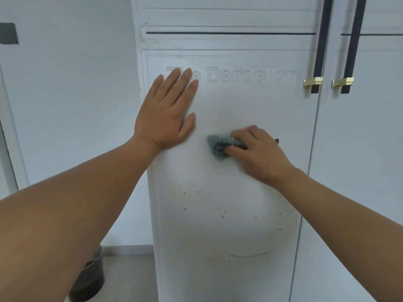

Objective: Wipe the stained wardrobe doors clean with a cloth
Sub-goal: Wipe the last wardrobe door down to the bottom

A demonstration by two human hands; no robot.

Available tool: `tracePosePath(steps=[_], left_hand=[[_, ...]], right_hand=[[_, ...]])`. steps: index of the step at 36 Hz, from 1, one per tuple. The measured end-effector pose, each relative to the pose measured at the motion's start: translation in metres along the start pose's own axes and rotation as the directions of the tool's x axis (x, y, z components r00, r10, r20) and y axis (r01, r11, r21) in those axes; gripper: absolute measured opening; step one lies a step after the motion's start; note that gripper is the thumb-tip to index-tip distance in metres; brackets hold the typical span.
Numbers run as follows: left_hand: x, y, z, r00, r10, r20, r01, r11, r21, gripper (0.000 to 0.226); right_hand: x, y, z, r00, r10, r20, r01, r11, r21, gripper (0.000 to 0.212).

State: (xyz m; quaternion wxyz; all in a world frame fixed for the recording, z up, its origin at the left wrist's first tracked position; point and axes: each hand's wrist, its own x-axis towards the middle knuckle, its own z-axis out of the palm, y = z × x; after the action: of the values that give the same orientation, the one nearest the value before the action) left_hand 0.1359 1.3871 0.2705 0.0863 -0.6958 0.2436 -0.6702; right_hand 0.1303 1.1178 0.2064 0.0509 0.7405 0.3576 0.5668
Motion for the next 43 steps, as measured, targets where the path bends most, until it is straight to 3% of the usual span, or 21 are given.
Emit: tracePosePath(steps=[3,4,7,8,11,12,15,16,18,21,25,27,31,33,34,37,38,41,42,43], left_hand=[[0.001,0.002,0.001,1.000,-0.010,-0.010,0.010,1.000,-0.001,0.065],[0.001,0.002,0.001,1.000,-0.009,-0.011,0.010,1.000,0.001,0.065],[0.001,0.001,0.000,1.000,0.002,-0.011,-0.002,1.000,0.008,0.065],[0.001,0.001,0.001,1.000,0.005,-0.012,-0.005,1.000,0.008,0.065],[0.000,0.000,0.001,1.000,-0.002,-0.014,0.002,1.000,0.019,0.064],[0.000,0.000,0.001,1.000,-0.003,-0.013,0.003,1.000,0.023,0.064],[0.000,0.001,0.002,1.000,0.008,-0.021,-0.007,1.000,0.024,0.064],[-0.001,0.000,0.003,1.000,0.006,-0.023,-0.005,1.000,0.020,0.064],[-0.005,0.000,0.004,1.000,-0.006,-0.018,0.006,1.000,0.002,0.064],[-0.014,0.001,0.007,1.000,0.010,-0.025,-0.011,1.000,-0.014,0.064],[-0.016,0.002,0.010,0.998,0.010,-0.060,-0.010,1.000,-0.006,0.062],[-0.015,0.003,0.011,0.997,0.010,-0.072,-0.010,1.000,-0.001,0.062],[-0.016,0.004,0.012,0.996,0.027,-0.086,-0.026,1.000,0.010,0.061],[-0.016,0.004,0.013,0.995,0.030,-0.093,-0.029,1.000,0.012,0.061],[-0.016,0.005,0.014,0.995,0.031,-0.096,-0.030,0.999,0.015,0.061],[-0.016,0.003,0.015,0.994,0.034,-0.101,-0.030,0.999,0.038,0.061],[-0.016,0.003,0.015,0.994,0.039,-0.098,-0.034,0.998,0.044,0.061],[-0.016,0.002,0.015,0.995,0.048,-0.093,-0.043,0.997,0.057,0.061],[-0.015,0.003,0.015,0.995,0.045,-0.090,-0.040,0.998,0.057,0.061],[-0.015,0.004,0.016,0.995,0.039,-0.088,-0.034,0.998,0.054,0.061]], right_hand=[[-0.006,0.007,0.005,0.944,0.256,-0.210,-0.258,0.966,0.018,0.038],[-0.008,0.004,0.007,0.945,0.244,-0.220,-0.246,0.969,0.017,0.038],[-0.019,-0.001,0.013,0.994,-0.102,-0.037,0.101,0.994,-0.027,0.033],[-0.020,0.001,0.011,0.994,-0.111,-0.014,0.111,0.994,-0.022,0.032],[-0.023,0.002,0.007,0.981,0.161,-0.112,-0.161,0.987,0.007,0.028],[-0.026,-0.001,0.008,0.980,0.160,-0.121,-0.161,0.987,0.002,0.027],[-0.041,-0.005,0.008,0.996,-0.091,0.010,0.091,0.995,-0.036,0.036],[-0.043,-0.002,0.005,0.994,-0.107,0.012,0.107,0.993,-0.040,0.037],[-0.044,0.012,-0.009,0.994,0.035,-0.105,-0.042,0.997,-0.069,0.032],[-0.048,0.047,-0.032,0.885,0.329,-0.330,-0.386,0.914,-0.123,0.039],[-0.065,0.079,-0.040,0.776,0.501,-0.384,-0.593,0.786,-0.173,0.043],[-0.077,0.078,-0.033,0.769,0.506,-0.390,-0.588,0.799,-0.124,0.041],[-0.099,0.054,-0.016,0.907,0.347,-0.240,-0.372,0.926,-0.068,0.037],[-0.111,0.051,-0.016,0.933,0.311,-0.179,-0.329,0.941,-0.080,0.033],[-0.115,0.052,-0.018,0.913,0.364,-0.185,-0.381,0.922,-0.070,0.033],[-0.115,0.047,-0.020,0.756,0.599,-0.262,-0.613,0.789,0.033,0.037],[-0.113,0.041,-0.017,0.766,0.590,-0.255,-0.605,0.796,0.027,0.039],[-0.116,0.026,-0.011,0.911,0.390,-0.136,-0.399,0.916,-0.048,0.039],[-0.116,0.029,-0.012,0.894,0.427,-0.140,-0.435,0.900,-0.037,0.039],[-0.117,0.032,-0.014,0.821,0.545,-0.172,-0.552,0.834,0.005,0.039]])
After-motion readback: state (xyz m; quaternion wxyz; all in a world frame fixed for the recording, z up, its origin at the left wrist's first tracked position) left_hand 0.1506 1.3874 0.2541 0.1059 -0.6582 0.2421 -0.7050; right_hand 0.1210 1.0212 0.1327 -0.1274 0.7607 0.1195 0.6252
